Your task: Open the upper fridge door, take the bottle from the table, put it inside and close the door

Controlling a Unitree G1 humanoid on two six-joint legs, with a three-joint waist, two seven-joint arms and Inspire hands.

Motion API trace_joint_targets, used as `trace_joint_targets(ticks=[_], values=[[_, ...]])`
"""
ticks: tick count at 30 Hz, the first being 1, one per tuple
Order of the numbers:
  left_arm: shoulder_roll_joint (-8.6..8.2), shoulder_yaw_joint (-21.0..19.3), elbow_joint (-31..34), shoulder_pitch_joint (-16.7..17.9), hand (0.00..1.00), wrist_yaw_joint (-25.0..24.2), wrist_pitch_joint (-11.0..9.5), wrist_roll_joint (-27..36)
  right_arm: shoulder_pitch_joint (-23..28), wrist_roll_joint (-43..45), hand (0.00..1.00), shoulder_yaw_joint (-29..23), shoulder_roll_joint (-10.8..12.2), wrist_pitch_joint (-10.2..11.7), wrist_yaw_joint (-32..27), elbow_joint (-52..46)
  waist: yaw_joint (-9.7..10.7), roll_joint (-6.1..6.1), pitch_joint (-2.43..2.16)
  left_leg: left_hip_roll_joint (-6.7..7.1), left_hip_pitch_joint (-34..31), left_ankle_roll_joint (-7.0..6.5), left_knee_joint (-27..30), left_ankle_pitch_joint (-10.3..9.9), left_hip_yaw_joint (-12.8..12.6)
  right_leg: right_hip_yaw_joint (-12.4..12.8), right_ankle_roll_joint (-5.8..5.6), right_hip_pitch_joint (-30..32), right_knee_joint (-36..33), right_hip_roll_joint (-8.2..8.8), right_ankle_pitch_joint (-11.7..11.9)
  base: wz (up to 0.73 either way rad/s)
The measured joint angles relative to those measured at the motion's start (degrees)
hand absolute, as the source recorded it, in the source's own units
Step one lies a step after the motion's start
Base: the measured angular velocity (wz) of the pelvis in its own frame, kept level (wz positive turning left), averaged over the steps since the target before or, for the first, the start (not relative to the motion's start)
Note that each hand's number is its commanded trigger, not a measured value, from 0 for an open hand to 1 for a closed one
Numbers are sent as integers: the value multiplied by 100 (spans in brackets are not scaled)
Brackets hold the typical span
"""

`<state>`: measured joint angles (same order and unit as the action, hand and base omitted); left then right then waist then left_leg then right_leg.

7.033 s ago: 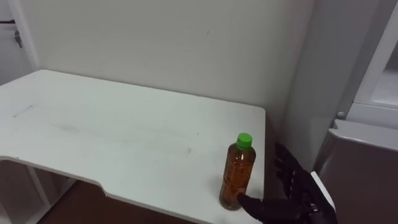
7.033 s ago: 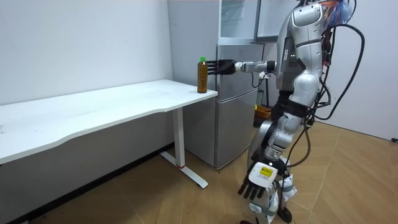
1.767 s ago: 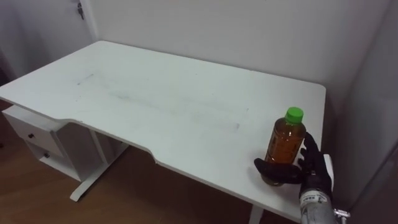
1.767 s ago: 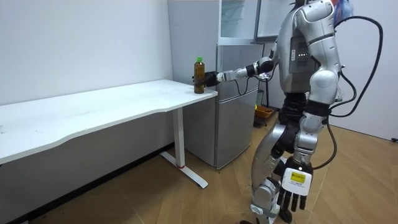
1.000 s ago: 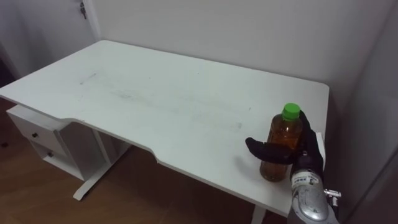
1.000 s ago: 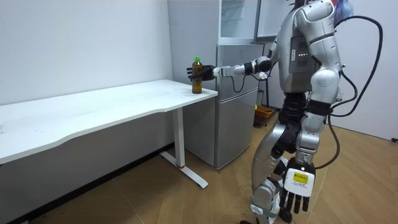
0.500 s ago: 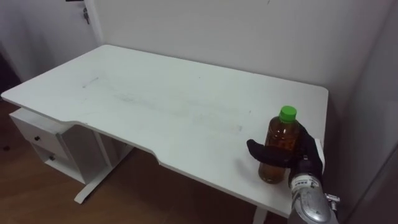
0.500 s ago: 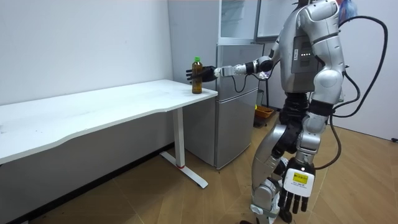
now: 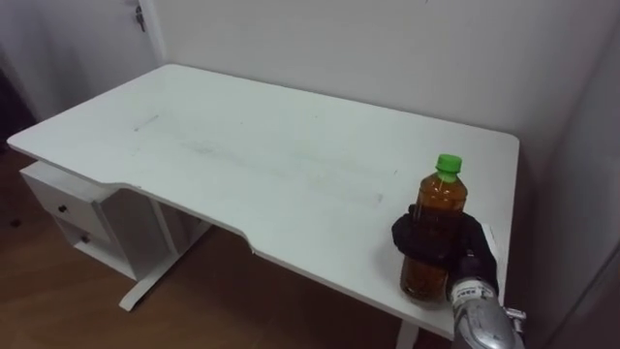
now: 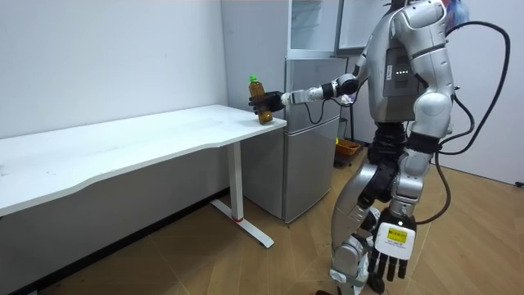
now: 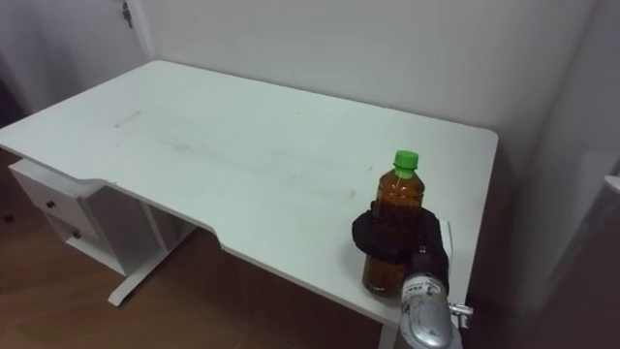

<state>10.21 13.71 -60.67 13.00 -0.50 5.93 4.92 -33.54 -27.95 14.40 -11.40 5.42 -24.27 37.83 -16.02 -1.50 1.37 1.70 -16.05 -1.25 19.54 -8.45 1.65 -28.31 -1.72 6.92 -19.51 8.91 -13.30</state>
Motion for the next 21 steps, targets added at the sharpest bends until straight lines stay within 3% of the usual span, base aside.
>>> trace_joint_targets(ticks=[11, 15, 18, 21], values=[[1, -72, 58, 11, 0, -92, -6, 2, 6, -137, 100, -4, -1, -91, 73, 1, -5, -30, 0, -1, 35, -3, -17, 4, -17, 36, 5, -10, 0, 5, -10, 0], [0, -83, 64, 35, 0, -120, -34, -13, 6, -233, 100, -6, -9, -308, 174, -199, 83, -49, -12, 3, 130, 2, -125, 44, -23, 75, 5, -40, 5, 12, -7, -3], [-19, -403, 139, 187, 0, -129, -104, -63, 28, -236, 100, -7, -152, -543, 337, -720, 183, -84, -20, 3, 241, 5, -255, 73, -83, 115, -3, -93, 84, -2, 5, -7], [-27, -679, 152, 243, 0, -125, -112, -71, 29, -343, 100, -16, -470, -550, 474, -1293, 205, -106, -23, 1, 356, 5, -347, 73, -150, 140, -4, -143, 94, 4, 5, -11]])
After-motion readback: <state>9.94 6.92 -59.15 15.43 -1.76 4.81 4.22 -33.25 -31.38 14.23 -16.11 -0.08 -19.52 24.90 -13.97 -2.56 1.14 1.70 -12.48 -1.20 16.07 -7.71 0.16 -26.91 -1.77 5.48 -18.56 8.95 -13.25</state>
